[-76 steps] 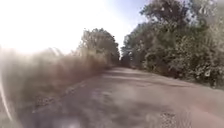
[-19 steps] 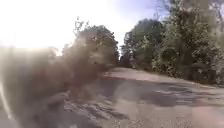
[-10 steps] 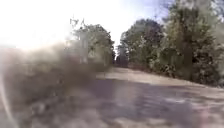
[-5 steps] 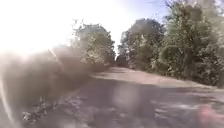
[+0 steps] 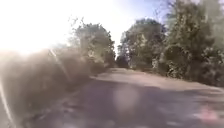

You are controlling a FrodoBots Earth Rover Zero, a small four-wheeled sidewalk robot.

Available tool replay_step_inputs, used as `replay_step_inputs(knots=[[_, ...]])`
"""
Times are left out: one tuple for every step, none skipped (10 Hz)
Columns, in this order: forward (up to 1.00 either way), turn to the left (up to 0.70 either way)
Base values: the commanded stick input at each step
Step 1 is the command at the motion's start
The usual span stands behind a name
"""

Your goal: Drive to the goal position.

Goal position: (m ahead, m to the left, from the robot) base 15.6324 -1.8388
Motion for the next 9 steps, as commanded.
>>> replay_step_inputs(knots=[[0.7,0.0],[0.7,0.0],[0.7,0.0],[0.7,-0.03],[0.7,-0.07],[0.7,-0.04],[0.7,0.0],[0.7,0.0],[0.7,0.0]])
